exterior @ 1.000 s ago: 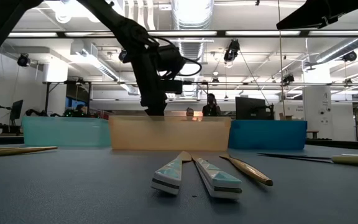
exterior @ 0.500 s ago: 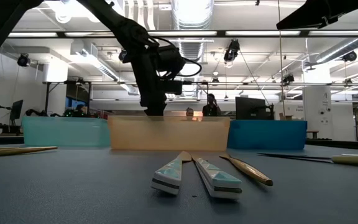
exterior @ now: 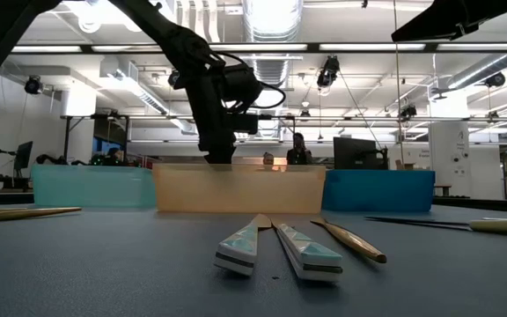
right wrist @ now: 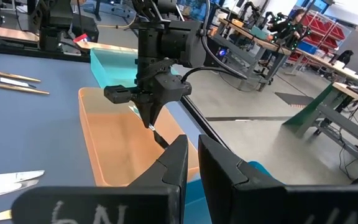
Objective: Sort silverware by color (type)
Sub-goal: Put the white knife in the orange bin
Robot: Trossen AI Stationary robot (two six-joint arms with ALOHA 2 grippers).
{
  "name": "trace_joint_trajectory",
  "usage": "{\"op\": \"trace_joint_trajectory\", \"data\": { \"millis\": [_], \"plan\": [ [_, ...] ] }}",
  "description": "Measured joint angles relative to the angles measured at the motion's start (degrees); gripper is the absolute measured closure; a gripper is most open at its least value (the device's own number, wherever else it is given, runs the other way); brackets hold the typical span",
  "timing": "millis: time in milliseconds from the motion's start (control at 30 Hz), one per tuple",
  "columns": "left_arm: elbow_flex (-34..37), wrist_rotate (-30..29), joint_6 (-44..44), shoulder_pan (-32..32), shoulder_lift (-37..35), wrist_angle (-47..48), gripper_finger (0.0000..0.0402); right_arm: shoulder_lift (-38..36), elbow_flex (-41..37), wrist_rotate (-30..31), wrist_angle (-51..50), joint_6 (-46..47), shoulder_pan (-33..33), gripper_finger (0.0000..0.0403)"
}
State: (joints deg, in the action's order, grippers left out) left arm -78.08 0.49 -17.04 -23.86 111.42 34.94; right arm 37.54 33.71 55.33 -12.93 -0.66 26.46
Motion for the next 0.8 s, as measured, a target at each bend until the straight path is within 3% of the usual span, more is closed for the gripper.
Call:
{"op": "trace_joint_trajectory", "data": {
  "millis": [800],
  "plan": [
    [0.0,-0.07,1.09,0.0,0.0,-0.28,0.0379,0.0,0.0,0.02,0.04,-0.01,0.0,0.0372]
  ]
}}
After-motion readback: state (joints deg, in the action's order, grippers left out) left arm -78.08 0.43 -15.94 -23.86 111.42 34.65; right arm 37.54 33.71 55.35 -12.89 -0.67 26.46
